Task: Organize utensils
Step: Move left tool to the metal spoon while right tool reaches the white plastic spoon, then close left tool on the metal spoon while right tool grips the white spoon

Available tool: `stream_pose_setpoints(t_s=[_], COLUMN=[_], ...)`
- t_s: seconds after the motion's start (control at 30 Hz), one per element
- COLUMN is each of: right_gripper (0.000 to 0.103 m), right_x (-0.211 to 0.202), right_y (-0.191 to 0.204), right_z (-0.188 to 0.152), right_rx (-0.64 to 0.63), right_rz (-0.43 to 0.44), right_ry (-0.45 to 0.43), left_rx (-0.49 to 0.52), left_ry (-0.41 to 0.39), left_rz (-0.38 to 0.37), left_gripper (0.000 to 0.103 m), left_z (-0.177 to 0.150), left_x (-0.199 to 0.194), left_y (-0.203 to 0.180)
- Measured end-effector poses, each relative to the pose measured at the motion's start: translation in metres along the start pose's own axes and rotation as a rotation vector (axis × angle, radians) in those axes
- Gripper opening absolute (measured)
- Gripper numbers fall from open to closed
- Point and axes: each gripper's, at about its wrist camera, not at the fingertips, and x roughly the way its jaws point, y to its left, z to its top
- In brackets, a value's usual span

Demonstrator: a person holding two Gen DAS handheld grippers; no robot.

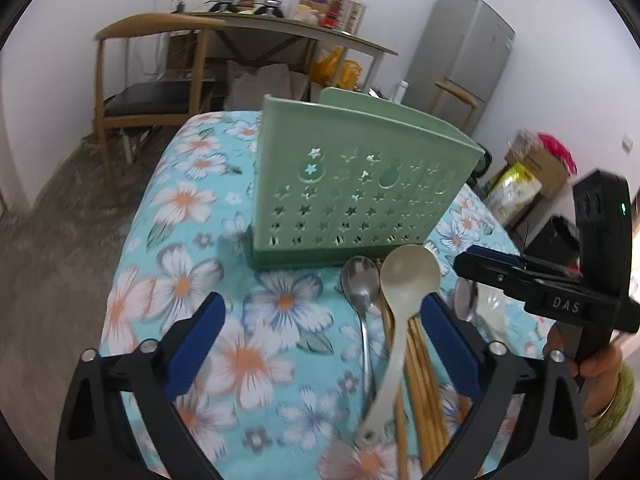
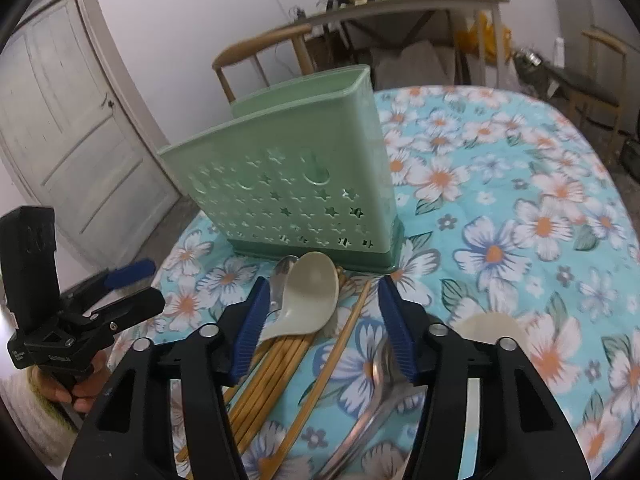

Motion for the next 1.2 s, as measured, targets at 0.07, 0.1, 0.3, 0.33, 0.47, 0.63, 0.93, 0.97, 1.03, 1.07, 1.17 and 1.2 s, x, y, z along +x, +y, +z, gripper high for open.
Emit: stream_pose_setpoints(t_s=[0.07,0.1,0.3,0.33,0.47,0.63,0.93,0.97,1.03,1.07,1.17,1.2], right_gripper=[0.046,0.044,0.014,0.006,0.002,0.002,0.002,0.002,0.002,0.002,0.002,0.002], right_x=[0.01,0.016,0.044,0.045,0.039,0.014,-0.009,-0.008,-0.005,-0.005,-0.003,-0.002], right_y=[0.0,-0.001,-0.01,-0.011,-0.022,-0.043,-0.05,-0.048,-0.045,-0.044,-0.041,-0.041], right_z=[0.003,0.004,0.005,0.005,0.003,0.003,0.004,0.003,0.002,0.001,-0.001,-0.002], right_rx=[-0.008,-0.011,-0.015,-0.013,-0.007,0.029,0.042,0.04,0.041,0.041,0.034,0.035], right_rz=[0.0,0.001,0.028,0.035,0.066,0.102,0.147,0.15,0.166,0.172,0.177,0.183], right_ry=[0.023,0.034,0.118,0.124,0.138,0.121,0.081,0.08,0.085,0.087,0.097,0.101], left_rx=[0.039,0.054,0.086,0.081,0.051,0.079,0.124,0.122,0.112,0.106,0.054,0.038], left_ry=[0.023,0.037,0.132,0.14,0.185,0.247,0.299,0.299,0.301,0.299,0.297,0.296], left_rz=[-0.013,-0.018,-0.079,-0.086,-0.122,-0.135,-0.004,0.002,0.032,0.042,0.083,0.093], left_gripper=[0.082,0.075,0.052,0.05,0.039,0.032,0.012,0.006,0.006,0.005,0.004,0.004], left_z=[0.005,0.007,0.011,0.01,0.011,0.005,-0.007,-0.008,-0.013,-0.014,-0.025,-0.029], left_x=[0.012,0.019,0.052,0.055,0.07,0.081,0.096,0.096,0.096,0.098,0.092,0.085], left_y=[-0.001,-0.002,-0.006,-0.006,-0.006,-0.018,-0.048,-0.051,-0.058,-0.062,-0.065,-0.063])
